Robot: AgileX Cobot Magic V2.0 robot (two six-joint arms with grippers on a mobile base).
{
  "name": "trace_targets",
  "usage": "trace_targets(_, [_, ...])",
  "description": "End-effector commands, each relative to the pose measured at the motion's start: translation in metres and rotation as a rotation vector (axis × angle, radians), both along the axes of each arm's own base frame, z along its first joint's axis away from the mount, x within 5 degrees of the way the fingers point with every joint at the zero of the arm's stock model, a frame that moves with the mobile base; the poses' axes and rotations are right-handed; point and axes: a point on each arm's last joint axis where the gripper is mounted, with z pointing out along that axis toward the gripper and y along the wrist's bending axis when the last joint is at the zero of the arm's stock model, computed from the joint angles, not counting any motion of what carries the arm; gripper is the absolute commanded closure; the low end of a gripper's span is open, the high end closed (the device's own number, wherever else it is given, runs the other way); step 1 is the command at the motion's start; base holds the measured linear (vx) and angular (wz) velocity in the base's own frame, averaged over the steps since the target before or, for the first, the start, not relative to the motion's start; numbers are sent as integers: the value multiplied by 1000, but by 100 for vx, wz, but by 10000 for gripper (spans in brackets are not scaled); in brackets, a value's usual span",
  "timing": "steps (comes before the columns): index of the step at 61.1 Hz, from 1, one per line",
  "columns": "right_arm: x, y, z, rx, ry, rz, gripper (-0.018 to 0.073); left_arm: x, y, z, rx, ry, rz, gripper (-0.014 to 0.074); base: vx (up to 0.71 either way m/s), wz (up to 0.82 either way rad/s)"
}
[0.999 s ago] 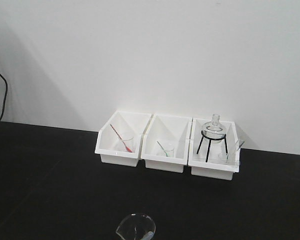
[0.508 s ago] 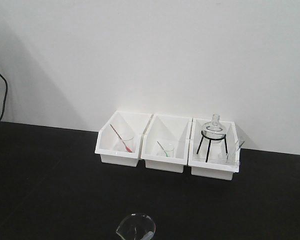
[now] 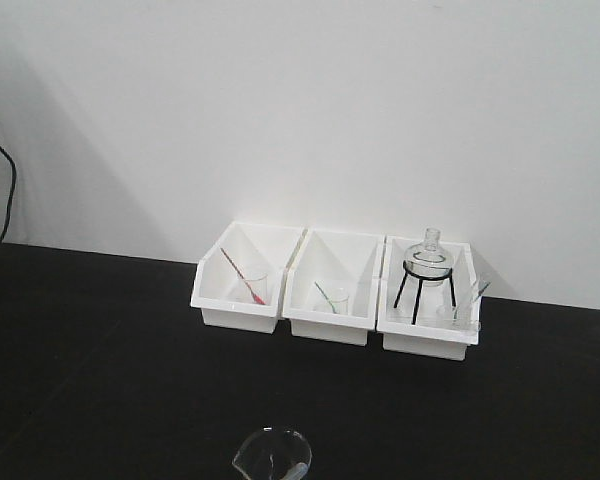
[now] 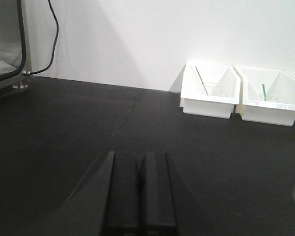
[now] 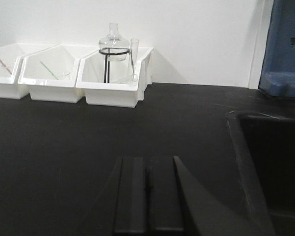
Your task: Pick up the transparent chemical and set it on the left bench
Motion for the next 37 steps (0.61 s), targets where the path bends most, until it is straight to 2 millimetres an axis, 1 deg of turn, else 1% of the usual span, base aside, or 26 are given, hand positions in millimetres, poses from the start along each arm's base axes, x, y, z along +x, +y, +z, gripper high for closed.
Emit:
trace_targets(1, [0,0,5,-4,-82,-1,566,-1,0,3,-14,-81,-1,600,0,0])
trace_targets(37, [0,0,6,-5,-82,-2,566,-1,0,3,-14,-81,-1,600,0,0])
